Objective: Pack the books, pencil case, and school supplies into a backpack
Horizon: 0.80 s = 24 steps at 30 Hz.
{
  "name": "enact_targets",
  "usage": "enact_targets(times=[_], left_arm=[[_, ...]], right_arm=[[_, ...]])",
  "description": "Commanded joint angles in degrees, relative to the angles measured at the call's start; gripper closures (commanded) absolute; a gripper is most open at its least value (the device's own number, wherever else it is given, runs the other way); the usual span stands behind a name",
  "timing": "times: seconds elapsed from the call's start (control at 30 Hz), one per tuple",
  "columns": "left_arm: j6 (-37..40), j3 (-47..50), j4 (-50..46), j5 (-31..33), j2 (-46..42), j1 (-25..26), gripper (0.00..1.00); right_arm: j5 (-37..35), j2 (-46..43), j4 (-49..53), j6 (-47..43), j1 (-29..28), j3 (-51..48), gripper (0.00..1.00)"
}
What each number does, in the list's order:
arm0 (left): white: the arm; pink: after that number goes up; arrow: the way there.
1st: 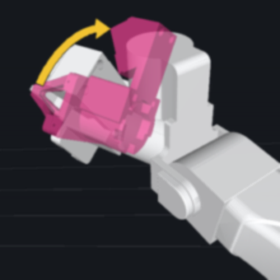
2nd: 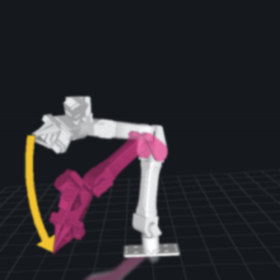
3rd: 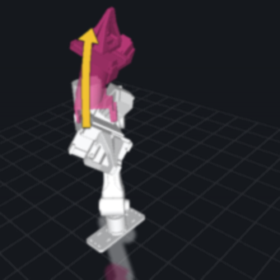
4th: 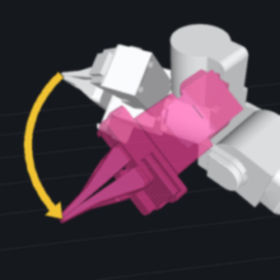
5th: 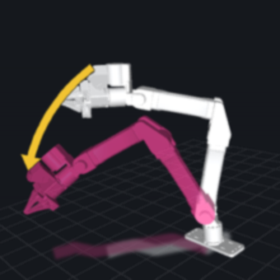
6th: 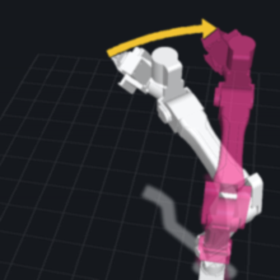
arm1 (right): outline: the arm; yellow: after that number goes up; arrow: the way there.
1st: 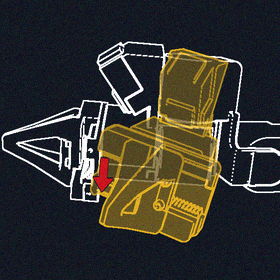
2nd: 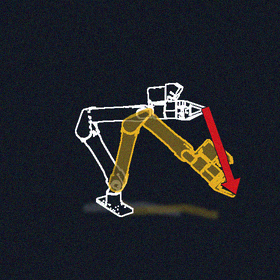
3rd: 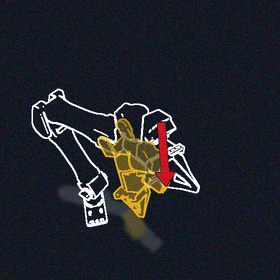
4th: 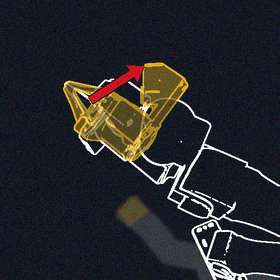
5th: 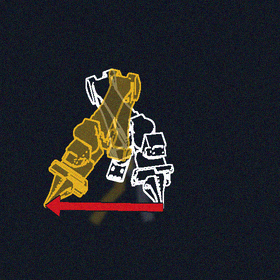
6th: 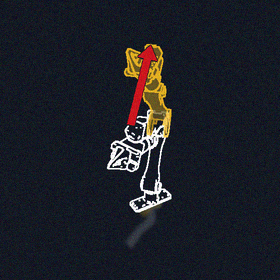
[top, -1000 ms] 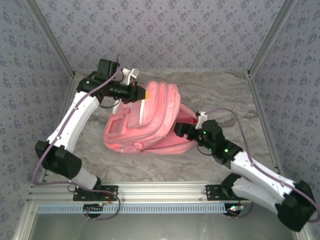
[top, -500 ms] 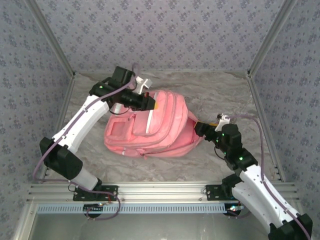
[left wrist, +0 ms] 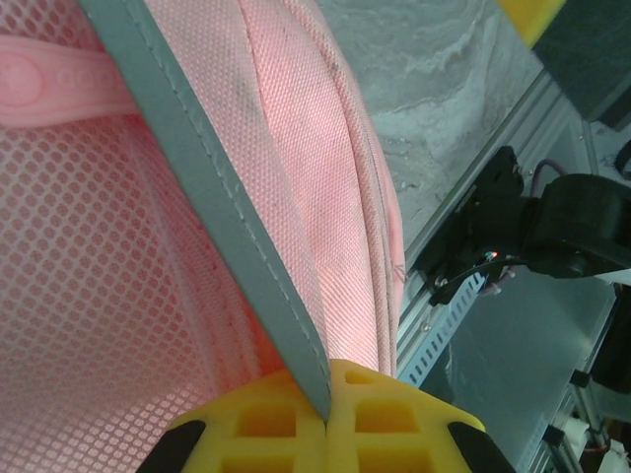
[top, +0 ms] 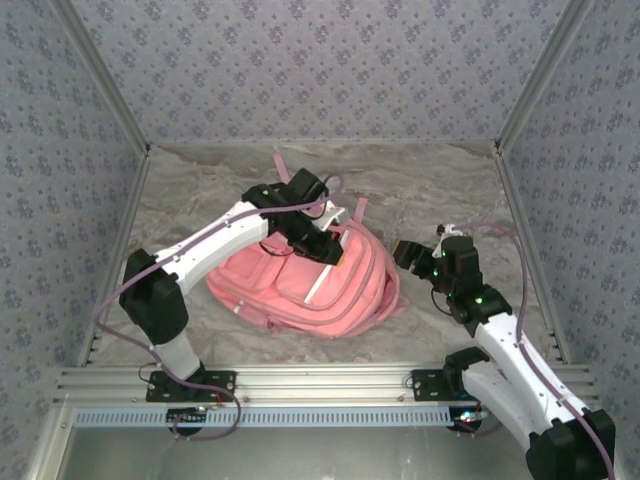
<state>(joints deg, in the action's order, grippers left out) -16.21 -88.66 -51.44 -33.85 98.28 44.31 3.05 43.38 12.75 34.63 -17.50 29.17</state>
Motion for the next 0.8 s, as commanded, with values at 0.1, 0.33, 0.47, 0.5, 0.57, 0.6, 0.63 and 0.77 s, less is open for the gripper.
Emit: enact_targets(times=[0.1, 0.33, 0.47, 0.5, 0.57, 0.6, 0.63, 0.77], left_arm=[[6.86, 0.51, -9.19, 2.28, -1.24, 1.4, 1.0], [9.29, 5.63, -15.13, 6.81, -5.17, 1.86, 1.0], [10.3, 6.7, -19.82, 14.88, -6.06, 4.06, 1.0], [10.27, 6.83, -21.3, 17.72, -6.17, 4.87, 1.0], [10.19, 7.41, -23.21, 21.52, -6.45, 6.4, 1.0], [9.96, 7.75, -23.88, 23.11, -6.66, 6.82, 1.0], [9.82, 8.03, -24.23, 24.06, -6.94, 6.92, 1.0], [9.89, 8.38, -24.32, 25.64, -7.84, 6.84, 1.0]], right_arm=[[1.64, 1.72, 2.58, 0.38, 0.49, 2.44, 0.2], [3.15, 6.44, -1.45, 0.99, 0.27, 2.34, 0.21], [6.05, 11.62, -4.2, 0.96, -0.92, 3.01, 0.21], [5.87, 13.13, -4.18, 0.88, -1.83, 3.54, 0.21], [5.15, 15.34, -4.44, 0.23, -3.39, 4.18, 0.21], [4.37, 16.15, -4.86, -0.04, -4.21, 4.15, 0.21], [3.86, 16.91, -5.49, -0.17, -4.78, 4.14, 0.21], [4.89, 19.57, -7.98, -1.46, -5.96, 4.34, 0.22]])
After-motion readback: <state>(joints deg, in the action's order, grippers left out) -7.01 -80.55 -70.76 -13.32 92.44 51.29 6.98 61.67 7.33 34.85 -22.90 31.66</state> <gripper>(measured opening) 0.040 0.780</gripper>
